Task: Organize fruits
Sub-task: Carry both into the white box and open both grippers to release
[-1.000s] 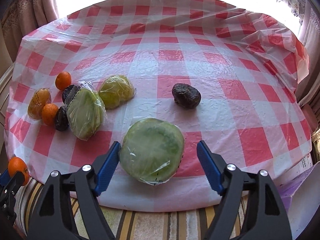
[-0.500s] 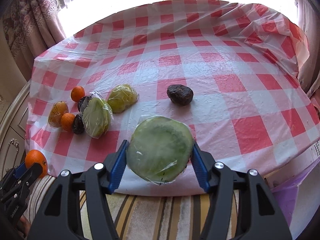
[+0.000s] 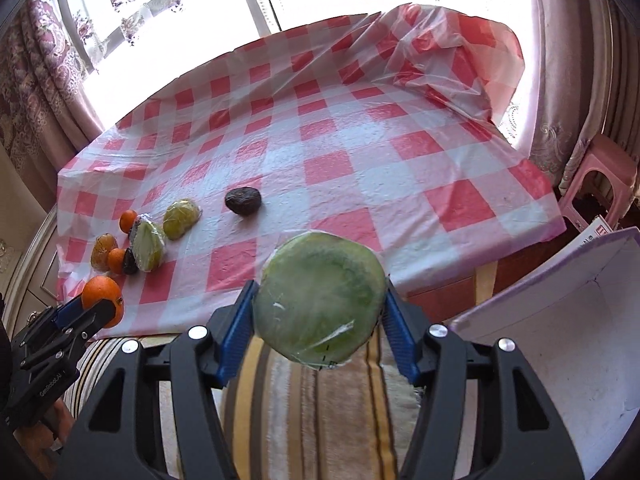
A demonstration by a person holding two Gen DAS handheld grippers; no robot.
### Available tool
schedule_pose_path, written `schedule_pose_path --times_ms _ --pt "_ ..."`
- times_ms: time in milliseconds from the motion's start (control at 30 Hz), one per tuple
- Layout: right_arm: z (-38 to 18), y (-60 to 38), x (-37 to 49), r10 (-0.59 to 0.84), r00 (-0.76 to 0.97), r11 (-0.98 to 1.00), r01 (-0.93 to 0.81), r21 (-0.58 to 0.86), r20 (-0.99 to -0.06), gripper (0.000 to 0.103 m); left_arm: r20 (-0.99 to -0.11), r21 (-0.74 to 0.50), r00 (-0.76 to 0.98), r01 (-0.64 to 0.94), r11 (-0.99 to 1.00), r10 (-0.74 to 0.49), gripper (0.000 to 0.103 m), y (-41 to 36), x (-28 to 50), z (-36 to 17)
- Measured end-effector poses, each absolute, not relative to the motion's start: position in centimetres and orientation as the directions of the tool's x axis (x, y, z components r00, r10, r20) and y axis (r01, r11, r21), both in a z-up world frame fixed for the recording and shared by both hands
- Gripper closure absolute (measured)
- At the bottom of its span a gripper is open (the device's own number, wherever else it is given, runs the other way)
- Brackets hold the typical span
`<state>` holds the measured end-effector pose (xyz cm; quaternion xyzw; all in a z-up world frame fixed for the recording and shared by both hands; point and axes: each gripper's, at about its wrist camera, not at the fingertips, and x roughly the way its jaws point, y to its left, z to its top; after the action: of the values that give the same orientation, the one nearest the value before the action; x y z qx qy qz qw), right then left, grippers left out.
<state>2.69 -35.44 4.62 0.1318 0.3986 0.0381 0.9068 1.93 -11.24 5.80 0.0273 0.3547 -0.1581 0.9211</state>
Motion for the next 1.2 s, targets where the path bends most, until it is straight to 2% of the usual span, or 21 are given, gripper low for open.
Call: schedule_pose_path --times_ms 467,633,800,967,1033,1200 --pt "-0.1 -51.3 -0.6 -0.058 0.600 0.916 0.350 0.197 -0.798 0.043 -0.684 0.003 0.554 0.653 0.757 -0.475 0.063 -27.7 1.4 6.1" --pt "-2.8 -55.1 -0.4 -0.072 0.533 0.903 0.394 0.172 -0.843 0.043 -0.740 0.030 0.436 0.781 0.624 -0.511 0.063 -34.6 0.6 4.7" --pt "-5.0 -57.4 1.1 -0.052 0.482 0.902 0.399 0.166 -0.875 0.043 -0.823 0.098 0.354 0.858 0.504 -0.444 0.063 -40.3 -0.1 1.4" --pt "-7.0 -57.3 3.4 -0.048 0.442 0.911 0.386 0.142 -0.895 0.043 -0.896 0.205 0.343 0.884 0.421 -0.283 0.063 -43.4 0.4 -2.8" --pt "-7.7 -57.0 4.3 -0.042 0.437 0.912 0.384 0.144 -0.899 0.043 -0.901 0.248 0.367 0.873 0.419 -0.232 0.063 -43.7 1.1 -3.9" --pt "-8.1 -55.8 6.2 -0.026 0.439 0.917 0.369 0.154 -0.898 0.043 -0.892 0.286 0.403 0.856 0.432 -0.207 0.061 -43.3 2.9 -4.1"
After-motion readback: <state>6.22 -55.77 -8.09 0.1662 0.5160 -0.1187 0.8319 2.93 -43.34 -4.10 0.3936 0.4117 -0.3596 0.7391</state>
